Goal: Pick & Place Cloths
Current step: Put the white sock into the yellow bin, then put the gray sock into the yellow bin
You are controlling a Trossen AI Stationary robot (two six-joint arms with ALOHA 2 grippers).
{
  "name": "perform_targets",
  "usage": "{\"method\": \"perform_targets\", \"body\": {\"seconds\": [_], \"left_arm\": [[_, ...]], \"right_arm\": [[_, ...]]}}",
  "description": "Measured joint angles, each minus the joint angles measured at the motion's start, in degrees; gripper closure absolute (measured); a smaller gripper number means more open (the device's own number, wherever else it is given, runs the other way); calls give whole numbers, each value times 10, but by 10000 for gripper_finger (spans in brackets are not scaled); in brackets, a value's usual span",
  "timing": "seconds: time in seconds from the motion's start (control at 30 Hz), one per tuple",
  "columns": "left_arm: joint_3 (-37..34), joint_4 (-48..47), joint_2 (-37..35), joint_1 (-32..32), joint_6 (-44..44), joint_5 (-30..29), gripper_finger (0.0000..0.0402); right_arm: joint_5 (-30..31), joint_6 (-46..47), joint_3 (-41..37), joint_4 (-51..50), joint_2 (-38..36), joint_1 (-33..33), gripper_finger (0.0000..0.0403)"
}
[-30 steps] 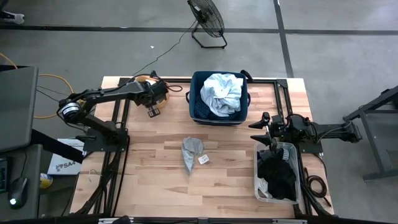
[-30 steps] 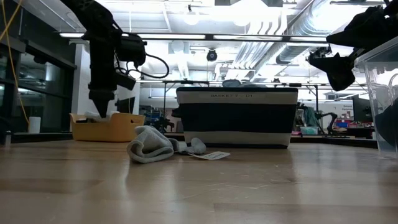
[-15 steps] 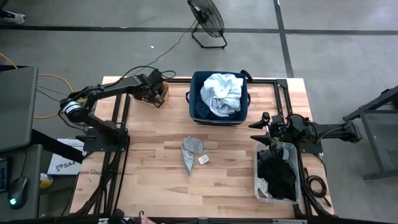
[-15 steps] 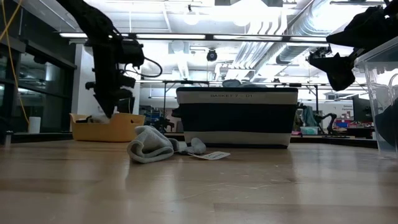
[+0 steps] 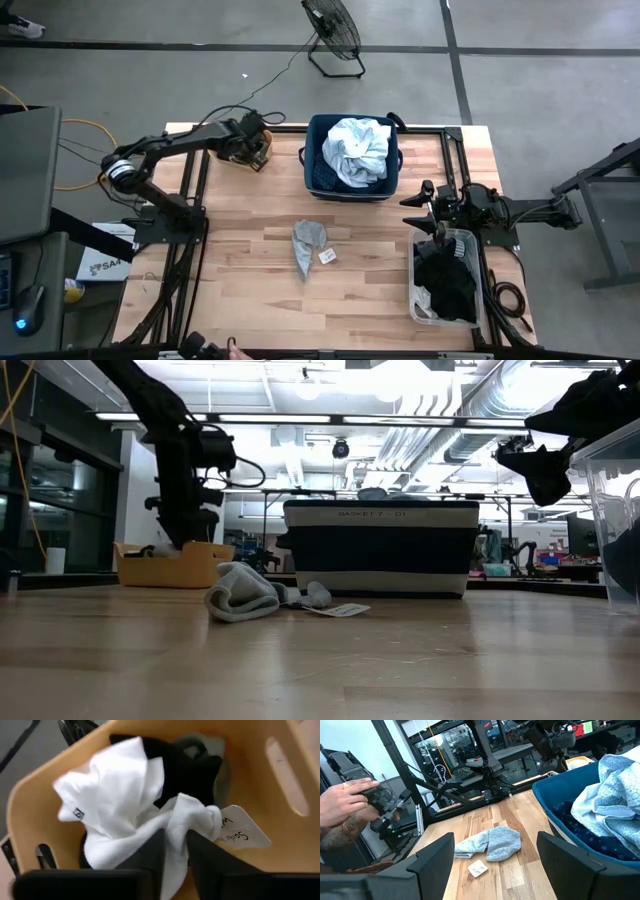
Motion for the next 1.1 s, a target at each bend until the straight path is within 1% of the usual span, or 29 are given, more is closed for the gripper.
{"method": "perform_targets", "body": {"seconds": [0.23,0.3,0.4,0.53,0.63,0.73,0.9,1.0,1.1], "left_arm": [[0,-7,-54,-21,2,-4,210],[0,-11,-73,-37,4,-6,184],[-1,-26,-100,-72,25,-7,161],[0,-50,-137,-138,75,10,157],[0,-53,-151,-200,95,39,161],[0,-54,-151,-260,97,63,164],[0,-46,-144,-346,102,77,164],[-2,-40,-136,-393,136,94,164],[-21,16,-127,-435,188,106,164]], "right_arm": [[0,0,0,0,0,0,127],[0,0,0,0,0,0,127],[0,0,0,0,0,0,127],[0,0,0,0,0,0,127],[0,0,0,0,0,0,127],[0,0,0,0,0,0,127],[0,0,0,0,0,0,127],[0,0,0,0,0,0,127],[0,0,0,0,0,0,127]]}}
